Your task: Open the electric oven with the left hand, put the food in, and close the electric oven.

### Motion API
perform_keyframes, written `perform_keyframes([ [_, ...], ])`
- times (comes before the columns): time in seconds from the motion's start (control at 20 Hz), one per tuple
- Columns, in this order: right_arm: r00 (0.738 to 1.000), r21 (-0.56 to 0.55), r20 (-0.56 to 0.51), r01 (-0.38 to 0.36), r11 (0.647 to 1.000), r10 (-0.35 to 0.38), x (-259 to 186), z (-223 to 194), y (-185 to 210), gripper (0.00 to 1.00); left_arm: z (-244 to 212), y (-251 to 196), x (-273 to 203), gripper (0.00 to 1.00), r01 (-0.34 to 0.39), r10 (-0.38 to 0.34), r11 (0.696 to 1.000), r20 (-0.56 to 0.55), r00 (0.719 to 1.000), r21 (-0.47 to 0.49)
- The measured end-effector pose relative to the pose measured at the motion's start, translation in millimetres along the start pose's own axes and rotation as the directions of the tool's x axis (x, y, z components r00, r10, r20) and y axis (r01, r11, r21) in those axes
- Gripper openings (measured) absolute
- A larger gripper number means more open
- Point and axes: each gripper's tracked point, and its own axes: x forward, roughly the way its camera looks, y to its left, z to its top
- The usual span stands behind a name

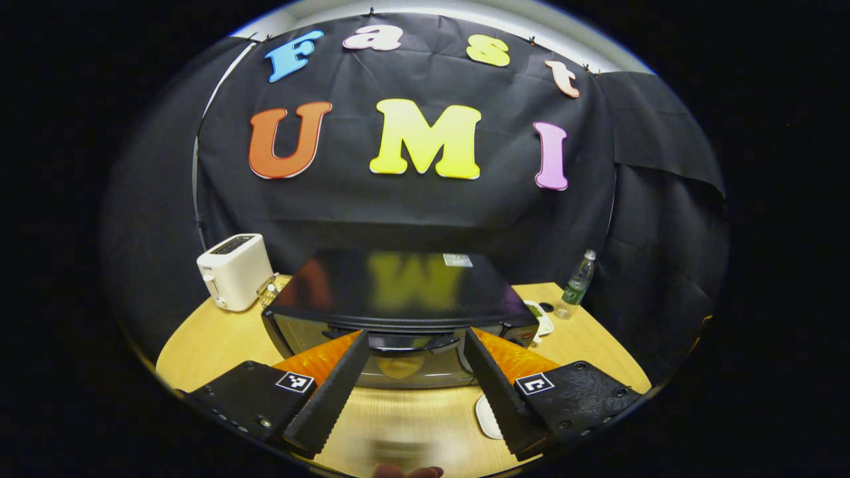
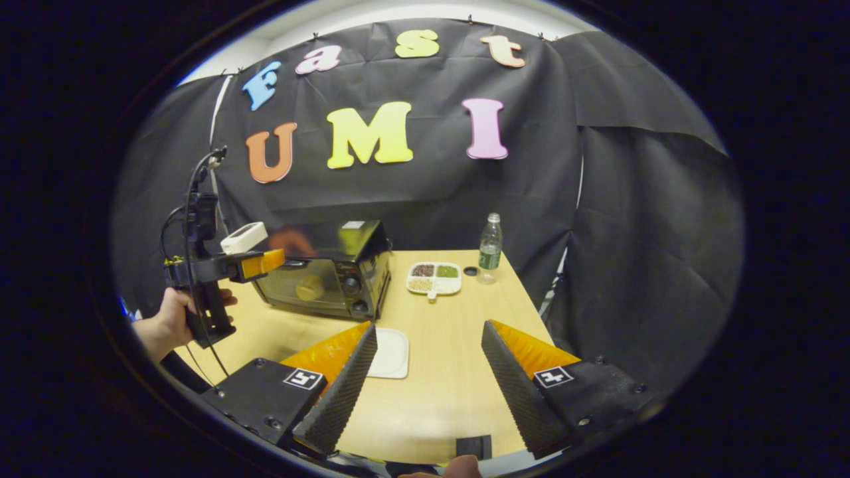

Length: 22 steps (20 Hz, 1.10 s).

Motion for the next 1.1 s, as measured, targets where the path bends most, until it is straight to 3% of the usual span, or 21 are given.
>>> perform_keyframes([
  [0.2,0.998,-0.001,0.061,-0.035,0.999,0.035,0.8,17.0,29.0,0.96,56.5,9.8,-61.5,0.94,-0.001,0.004,1.0,0.107,0.994,-0.027],
  [0.5,0.982,-0.014,0.183,-0.051,0.999,0.052,-44.2,46.9,89.6,0.97,97.3,35.9,-181.5,0.94,0.004,-0.002,1.0,0.221,0.975,-0.01],
  [0.8,0.956,-0.04,0.289,-0.043,0.998,0.053,-115.1,67.2,141.2,0.96,107.3,58.6,-269.0,0.94,0.018,-0.005,0.999,0.293,0.956,-0.041],
  [1.1,0.945,-0.066,0.311,-0.078,0.995,0.095,-159.5,44.9,183.0,0.96,84.1,71.0,-332.2,0.94,-0.004,0.01,1.0,0.303,0.953,-0.021],
])
